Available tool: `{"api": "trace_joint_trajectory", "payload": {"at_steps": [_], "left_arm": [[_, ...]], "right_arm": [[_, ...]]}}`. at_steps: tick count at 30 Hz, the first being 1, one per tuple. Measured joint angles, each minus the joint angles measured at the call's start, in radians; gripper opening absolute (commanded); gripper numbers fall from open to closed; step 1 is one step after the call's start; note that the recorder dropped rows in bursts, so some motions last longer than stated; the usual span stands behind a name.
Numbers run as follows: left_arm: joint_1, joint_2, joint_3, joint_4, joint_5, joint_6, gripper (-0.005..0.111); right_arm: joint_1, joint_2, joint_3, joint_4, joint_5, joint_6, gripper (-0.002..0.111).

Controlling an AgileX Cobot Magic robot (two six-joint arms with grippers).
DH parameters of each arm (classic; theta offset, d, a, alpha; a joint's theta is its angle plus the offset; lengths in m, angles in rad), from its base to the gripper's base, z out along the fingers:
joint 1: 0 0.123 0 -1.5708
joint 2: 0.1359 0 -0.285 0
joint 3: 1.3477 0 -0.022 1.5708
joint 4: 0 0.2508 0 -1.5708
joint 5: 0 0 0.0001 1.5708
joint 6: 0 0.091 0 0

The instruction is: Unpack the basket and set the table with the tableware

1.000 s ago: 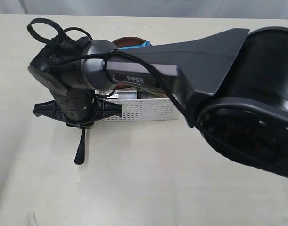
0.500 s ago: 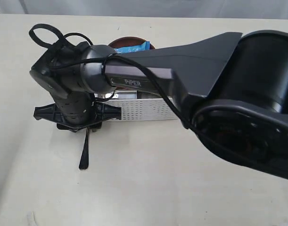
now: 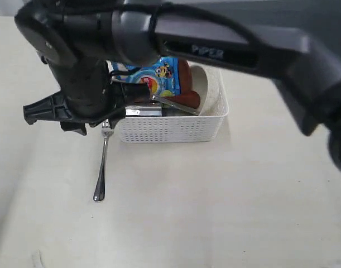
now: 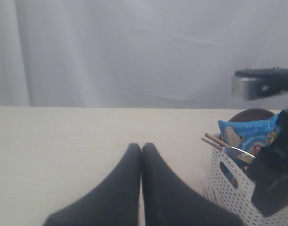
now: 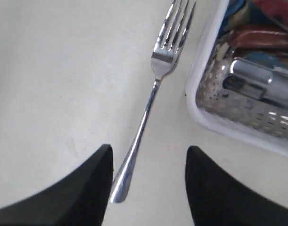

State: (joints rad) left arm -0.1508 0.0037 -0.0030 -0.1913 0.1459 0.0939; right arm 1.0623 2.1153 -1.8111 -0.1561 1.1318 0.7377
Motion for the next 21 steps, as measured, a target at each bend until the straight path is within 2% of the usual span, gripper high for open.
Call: {"api": "trace_joint_trajectory", "payload": {"at_steps": [5, 9, 14, 21], "left_arm": [[0.000, 0.000, 0.000, 0.000, 0.000, 0.000, 0.000], [0.000, 0.000, 0.000, 0.000, 0.000, 0.000, 0.000], [0.000, 0.000, 0.000, 0.000, 0.000, 0.000, 0.000], [0.000, 0.000, 0.000, 0.000, 0.000, 0.002, 0.000]], "right_arm": [[0.000, -0.119, 0.000, -0.010, 0.037, -0.183, 0.046], [-0.015, -0.173, 0.000, -0.103, 0.058, -0.289, 0.046], [-0.089, -0.177, 0.000, -0.172, 0.080, -0.422, 0.046], [-0.175, -0.125, 0.000, -0.149, 0.084, -0.694, 0.046]]}}
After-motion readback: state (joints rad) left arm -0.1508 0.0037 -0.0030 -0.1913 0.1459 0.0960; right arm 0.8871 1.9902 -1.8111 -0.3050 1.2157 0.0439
